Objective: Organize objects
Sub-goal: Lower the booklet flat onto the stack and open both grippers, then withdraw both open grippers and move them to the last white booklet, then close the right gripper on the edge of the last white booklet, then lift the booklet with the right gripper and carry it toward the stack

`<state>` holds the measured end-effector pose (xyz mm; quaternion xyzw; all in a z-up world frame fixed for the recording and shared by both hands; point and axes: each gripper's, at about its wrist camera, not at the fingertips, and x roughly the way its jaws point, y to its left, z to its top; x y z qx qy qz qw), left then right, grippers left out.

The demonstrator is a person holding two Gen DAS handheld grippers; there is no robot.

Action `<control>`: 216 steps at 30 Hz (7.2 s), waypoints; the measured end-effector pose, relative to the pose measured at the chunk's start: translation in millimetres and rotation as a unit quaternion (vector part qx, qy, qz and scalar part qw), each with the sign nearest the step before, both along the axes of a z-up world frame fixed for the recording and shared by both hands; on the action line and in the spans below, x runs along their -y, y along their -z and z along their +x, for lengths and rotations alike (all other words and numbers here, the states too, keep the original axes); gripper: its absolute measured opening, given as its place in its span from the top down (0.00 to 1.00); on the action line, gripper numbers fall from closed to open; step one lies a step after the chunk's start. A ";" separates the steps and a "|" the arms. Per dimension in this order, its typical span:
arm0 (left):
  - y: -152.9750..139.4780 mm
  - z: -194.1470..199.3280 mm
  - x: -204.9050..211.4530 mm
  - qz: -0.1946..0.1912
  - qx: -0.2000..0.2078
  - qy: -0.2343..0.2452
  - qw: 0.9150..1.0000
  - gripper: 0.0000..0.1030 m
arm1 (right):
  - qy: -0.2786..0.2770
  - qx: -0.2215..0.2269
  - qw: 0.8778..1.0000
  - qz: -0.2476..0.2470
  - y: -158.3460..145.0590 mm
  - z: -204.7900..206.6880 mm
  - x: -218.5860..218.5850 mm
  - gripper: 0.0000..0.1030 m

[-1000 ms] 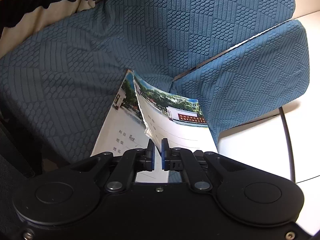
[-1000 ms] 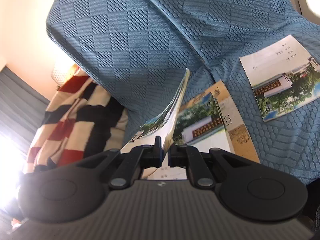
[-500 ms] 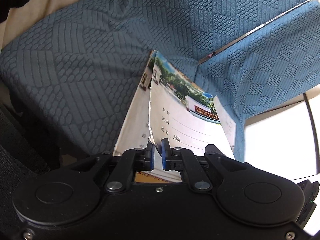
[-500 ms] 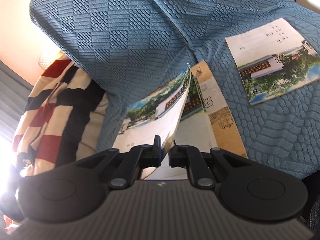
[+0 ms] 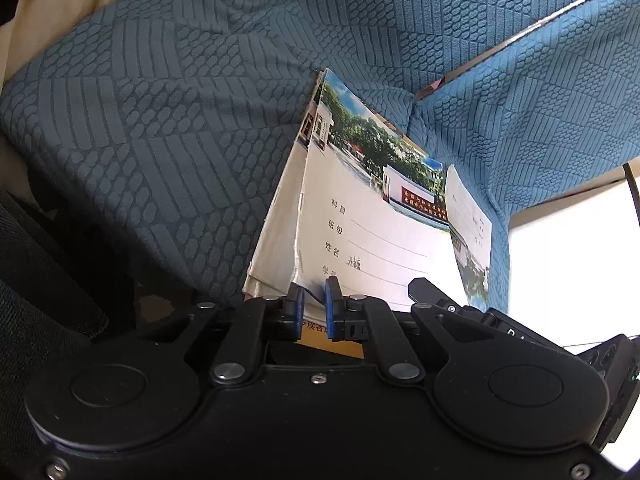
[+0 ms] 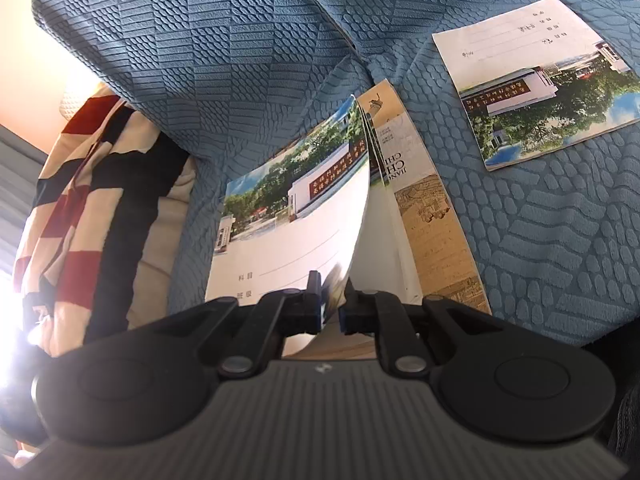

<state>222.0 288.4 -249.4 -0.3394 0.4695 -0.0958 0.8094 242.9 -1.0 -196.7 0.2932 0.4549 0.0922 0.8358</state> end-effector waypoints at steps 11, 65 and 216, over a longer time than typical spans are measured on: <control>-14.9 -14.1 -3.1 0.031 0.010 -0.001 0.999 0.70 | -0.001 -0.005 0.999 -0.034 -15.7 -11.9 7.5 0.53; -147.5 -62.9 177.8 0.108 0.202 0.134 0.964 0.66 | 0.093 0.209 0.955 -0.189 -139.2 -147.8 138.3 0.51; -16.5 89.6 317.7 0.347 0.217 0.267 0.872 0.83 | 0.189 0.026 0.978 0.090 -5.2 44.4 236.6 0.96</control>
